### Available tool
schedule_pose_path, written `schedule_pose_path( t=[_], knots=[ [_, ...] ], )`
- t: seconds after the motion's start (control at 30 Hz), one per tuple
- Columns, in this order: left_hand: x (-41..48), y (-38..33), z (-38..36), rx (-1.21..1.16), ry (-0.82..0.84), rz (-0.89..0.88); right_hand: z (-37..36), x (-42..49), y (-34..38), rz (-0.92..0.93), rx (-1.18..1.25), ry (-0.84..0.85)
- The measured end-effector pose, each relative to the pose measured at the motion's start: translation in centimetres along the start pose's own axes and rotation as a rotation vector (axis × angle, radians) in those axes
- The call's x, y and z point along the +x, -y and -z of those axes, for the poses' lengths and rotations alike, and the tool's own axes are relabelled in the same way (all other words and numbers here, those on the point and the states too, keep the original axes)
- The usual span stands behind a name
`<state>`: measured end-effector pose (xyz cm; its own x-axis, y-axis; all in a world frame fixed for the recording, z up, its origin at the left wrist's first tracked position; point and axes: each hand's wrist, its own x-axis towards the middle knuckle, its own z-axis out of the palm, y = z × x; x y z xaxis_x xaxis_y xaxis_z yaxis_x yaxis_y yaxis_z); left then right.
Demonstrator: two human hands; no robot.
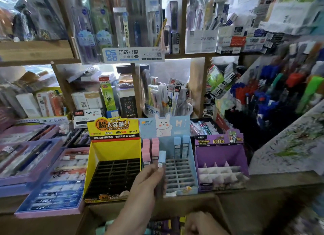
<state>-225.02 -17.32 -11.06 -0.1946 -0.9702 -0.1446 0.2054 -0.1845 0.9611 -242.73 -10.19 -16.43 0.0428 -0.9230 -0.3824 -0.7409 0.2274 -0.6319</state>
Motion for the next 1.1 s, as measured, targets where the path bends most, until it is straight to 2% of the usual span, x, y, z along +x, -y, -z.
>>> schedule_pose_path(
  t=[0.1,0.2,0.47,0.7,0.8,0.9,1.1],
  knots=[
    [0.9,0.3,-1.2,0.102,0.028,-0.047,0.7,0.2,0.7,-0.039,-0.053,-0.047],
    [1.5,0.3,-2.4,0.139,0.017,-0.083,1.1,-0.4,0.9,-0.085,-0.002,-0.059],
    [3.2,0.7,-4.2,0.287,-0.031,-0.181,1.3,-0.5,0.8,-0.074,0.037,-0.097],
    [4.9,1.3,-5.4,0.305,-0.110,-0.240,1.2,0.8,0.1,-0.054,-0.056,0.007],
    [5.6,1.5,-6.1,0.302,-0.177,-0.261,1.5,1.6,-0.2,0.001,-0.046,-0.021],
    [6.3,1.6,-6.7,0.320,-0.229,-0.286,1.5,2.5,-0.5,0.009,-0.116,0.046],
    [7.5,1.6,-6.9,0.451,-0.286,-0.371,0.6,2.3,-0.9,0.028,-0.094,0.056]
  ],
)
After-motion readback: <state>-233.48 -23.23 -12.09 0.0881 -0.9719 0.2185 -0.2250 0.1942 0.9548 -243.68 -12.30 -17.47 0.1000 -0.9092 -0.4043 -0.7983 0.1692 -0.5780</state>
